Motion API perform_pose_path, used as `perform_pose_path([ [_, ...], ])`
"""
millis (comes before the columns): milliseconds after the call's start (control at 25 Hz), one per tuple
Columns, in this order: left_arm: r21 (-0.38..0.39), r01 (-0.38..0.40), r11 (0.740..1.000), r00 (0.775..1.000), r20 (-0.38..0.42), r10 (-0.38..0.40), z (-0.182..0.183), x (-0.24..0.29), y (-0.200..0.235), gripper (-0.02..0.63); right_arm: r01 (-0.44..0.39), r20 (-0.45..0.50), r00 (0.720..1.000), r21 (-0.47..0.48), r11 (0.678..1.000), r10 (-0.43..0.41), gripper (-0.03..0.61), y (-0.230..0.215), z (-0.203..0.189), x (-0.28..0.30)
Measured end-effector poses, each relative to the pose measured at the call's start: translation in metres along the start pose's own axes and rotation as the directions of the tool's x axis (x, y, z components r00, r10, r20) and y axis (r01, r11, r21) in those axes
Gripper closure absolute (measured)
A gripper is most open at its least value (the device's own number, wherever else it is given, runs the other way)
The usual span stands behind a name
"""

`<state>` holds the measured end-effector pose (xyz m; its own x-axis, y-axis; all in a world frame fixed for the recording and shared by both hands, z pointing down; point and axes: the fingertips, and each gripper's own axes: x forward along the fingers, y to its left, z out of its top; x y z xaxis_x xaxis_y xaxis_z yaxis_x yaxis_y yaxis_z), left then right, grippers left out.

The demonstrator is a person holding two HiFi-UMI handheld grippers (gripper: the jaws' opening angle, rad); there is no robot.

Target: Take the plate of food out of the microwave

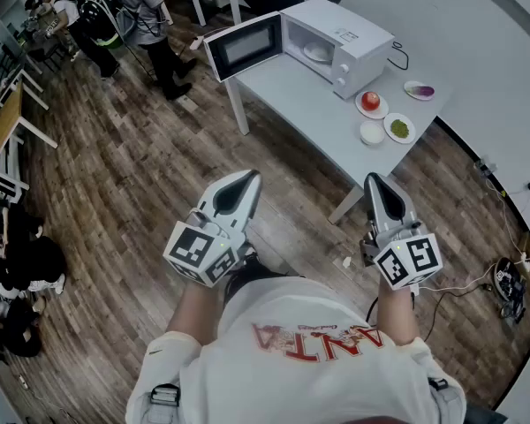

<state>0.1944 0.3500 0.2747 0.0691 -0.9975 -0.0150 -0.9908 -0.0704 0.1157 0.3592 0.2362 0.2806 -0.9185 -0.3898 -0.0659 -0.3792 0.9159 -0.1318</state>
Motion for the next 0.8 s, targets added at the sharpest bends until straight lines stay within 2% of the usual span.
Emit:
perform_pose_path([
  [480,-0.015,0.01,1.0,1.0,0.007,-0.01,-0.005,0.0,0.009,0.6,-0.011,-0.012,1.0,0.009,1.0,0.011,0.58,0.005,-0.003,0.009],
  [800,-0.041,-0.013,0.999,1.0,-0.008,0.012,-0.011,-0.009,0.028,0.6,-0.085,-0.013,0.996,0.016,0.996,0.085,0.58,0.025,-0.009,0.03],
])
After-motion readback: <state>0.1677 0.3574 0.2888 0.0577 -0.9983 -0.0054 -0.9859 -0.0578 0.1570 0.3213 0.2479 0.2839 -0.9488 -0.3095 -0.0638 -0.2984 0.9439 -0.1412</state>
